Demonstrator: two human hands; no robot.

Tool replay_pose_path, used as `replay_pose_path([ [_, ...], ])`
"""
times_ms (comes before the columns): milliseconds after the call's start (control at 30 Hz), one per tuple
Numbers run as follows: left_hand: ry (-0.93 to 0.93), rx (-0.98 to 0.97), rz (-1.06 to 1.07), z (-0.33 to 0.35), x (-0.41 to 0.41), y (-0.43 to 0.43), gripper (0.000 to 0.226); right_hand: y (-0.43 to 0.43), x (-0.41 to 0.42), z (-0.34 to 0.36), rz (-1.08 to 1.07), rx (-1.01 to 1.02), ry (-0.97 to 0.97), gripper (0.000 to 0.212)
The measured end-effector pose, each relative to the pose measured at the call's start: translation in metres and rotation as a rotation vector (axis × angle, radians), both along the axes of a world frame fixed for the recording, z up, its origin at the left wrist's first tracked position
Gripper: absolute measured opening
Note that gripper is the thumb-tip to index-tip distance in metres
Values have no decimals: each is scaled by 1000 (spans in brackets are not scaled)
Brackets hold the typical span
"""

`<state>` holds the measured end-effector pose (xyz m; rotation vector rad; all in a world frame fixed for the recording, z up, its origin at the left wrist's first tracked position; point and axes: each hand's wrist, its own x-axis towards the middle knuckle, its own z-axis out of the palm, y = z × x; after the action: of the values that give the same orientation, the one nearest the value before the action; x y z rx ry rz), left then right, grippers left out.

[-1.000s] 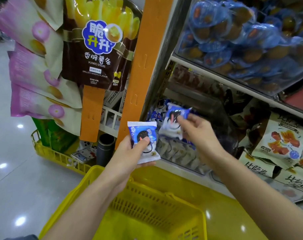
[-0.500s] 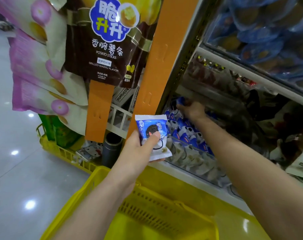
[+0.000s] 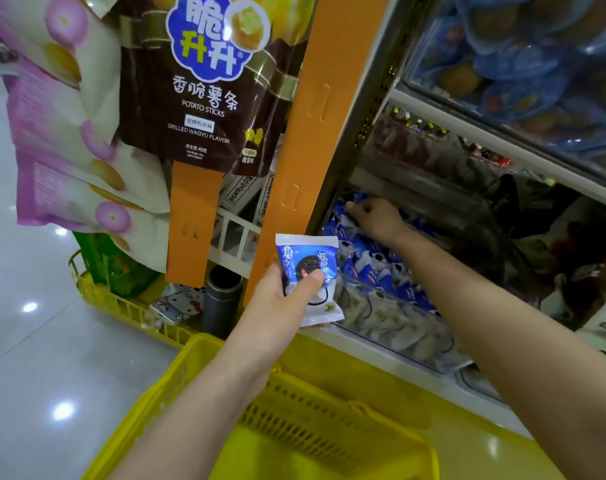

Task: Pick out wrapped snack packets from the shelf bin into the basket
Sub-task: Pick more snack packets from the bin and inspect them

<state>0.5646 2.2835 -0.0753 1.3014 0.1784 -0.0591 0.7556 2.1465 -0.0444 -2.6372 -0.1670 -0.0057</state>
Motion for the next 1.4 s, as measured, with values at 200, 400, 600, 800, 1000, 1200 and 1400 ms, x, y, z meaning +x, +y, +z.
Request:
replay_pose_path([
  [200,15,17,-25,1,-7,-5,21,-11,-75,13,63,259,-319,23],
  [400,-54,128,-114,-7,-24,-17,32,-19,-172,1,170,414,-192,10],
  [600,-71,222,-213,-13,-40,-32,35,-38,-206,-16,79,629,70,16],
  [800,-67,173,-144,-11,-43,-37,15,-46,-217,-36,48,736,99,16],
  [1000,-31,285,-80,-17,-40,-36,19,-46,-219,-44,197,444,-134,4],
  [1200,19,190,-162,-16,-39,-40,20,-53,-216,-40,185,413,-258,9],
  [1400,19,93,-96,-16,-40,-39,35,-59,-207,-30,-143,1051,163,9],
])
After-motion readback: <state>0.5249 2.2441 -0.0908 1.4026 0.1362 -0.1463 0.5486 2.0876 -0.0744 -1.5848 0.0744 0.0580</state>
